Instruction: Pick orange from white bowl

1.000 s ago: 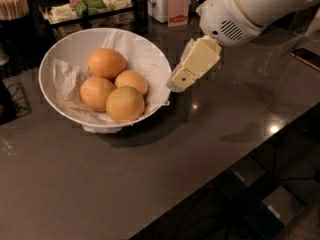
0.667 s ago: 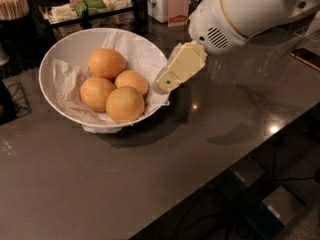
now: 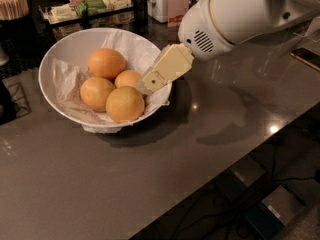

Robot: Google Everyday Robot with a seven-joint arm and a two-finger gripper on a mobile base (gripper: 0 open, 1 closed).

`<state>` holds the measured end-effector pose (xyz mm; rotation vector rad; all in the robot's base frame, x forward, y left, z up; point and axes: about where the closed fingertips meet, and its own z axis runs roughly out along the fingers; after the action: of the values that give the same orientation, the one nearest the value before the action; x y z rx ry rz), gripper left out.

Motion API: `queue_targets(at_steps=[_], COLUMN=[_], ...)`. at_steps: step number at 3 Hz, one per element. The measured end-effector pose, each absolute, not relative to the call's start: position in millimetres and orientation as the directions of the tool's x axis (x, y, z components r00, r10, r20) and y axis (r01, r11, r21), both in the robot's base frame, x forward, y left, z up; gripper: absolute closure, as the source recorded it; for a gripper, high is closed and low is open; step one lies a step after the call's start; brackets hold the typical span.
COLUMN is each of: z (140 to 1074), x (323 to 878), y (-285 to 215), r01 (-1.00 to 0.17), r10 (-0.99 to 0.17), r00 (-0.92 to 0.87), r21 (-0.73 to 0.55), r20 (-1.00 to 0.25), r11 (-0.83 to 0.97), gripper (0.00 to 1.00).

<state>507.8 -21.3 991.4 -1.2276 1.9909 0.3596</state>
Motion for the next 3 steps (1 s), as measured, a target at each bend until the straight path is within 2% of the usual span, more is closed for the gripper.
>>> queue_targets(at_steps=[1,3], z=[992.2,959.6], x=[507.1,532.6], y=[-19.3,24.7], r01=[-0.845,-0.787], r10=[-0.633,-0.531], r00=[-0.260,-0.341], r21=[-0.146,-0.073], r20=[-0.729,-0.775], r11=[0.515,0.612], gripper=[0.00,0.00])
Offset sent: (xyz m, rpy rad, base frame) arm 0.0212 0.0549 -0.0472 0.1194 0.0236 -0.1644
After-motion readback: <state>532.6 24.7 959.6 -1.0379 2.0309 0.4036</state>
